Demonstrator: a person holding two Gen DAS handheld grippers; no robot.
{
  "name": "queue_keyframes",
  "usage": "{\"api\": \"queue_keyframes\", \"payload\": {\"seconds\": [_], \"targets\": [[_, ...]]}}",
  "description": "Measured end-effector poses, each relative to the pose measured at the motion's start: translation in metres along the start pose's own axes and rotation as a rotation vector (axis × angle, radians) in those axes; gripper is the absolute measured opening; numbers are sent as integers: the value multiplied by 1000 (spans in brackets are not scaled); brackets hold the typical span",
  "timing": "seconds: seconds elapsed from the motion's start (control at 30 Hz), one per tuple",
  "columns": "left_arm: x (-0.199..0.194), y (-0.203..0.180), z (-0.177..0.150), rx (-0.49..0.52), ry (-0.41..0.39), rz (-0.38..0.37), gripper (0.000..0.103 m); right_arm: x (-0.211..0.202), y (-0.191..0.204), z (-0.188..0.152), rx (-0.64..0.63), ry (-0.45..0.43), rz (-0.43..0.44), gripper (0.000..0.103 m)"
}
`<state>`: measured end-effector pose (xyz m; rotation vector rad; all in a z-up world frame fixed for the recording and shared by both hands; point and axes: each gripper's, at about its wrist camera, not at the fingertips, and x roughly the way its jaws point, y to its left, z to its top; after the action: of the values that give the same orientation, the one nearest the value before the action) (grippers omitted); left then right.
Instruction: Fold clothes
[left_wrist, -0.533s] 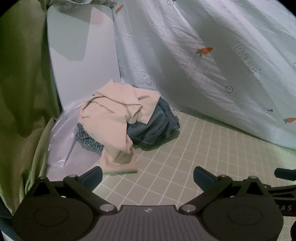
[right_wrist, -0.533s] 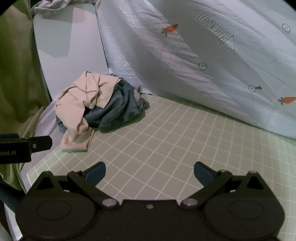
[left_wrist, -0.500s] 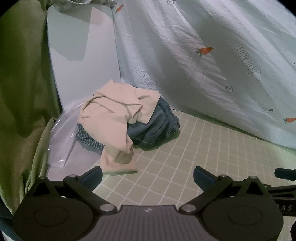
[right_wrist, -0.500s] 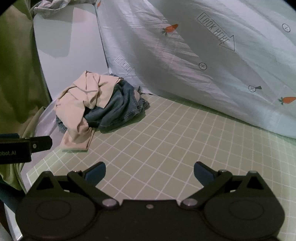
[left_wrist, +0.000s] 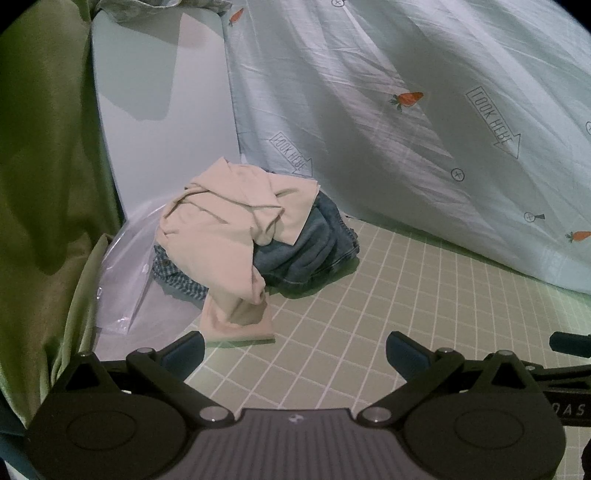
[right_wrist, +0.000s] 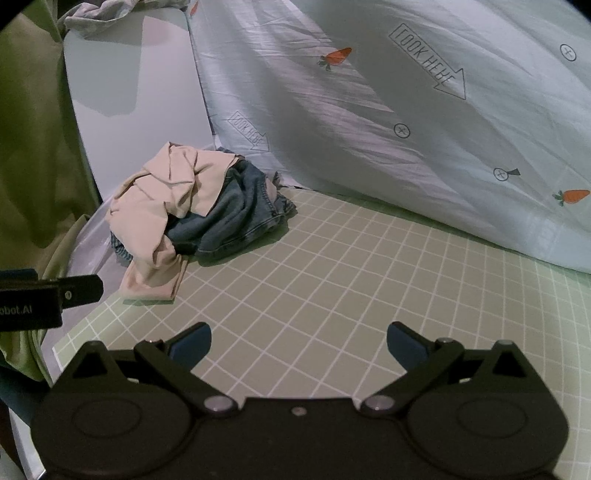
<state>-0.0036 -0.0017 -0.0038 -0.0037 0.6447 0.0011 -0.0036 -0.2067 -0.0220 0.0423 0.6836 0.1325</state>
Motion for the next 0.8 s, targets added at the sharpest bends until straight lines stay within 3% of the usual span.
{"api": "queue_keyframes", "payload": {"seconds": [0.8], "targets": [[-6, 4, 1, -8, 2, 6, 103, -5, 2, 3, 2, -2, 5, 103]]}}
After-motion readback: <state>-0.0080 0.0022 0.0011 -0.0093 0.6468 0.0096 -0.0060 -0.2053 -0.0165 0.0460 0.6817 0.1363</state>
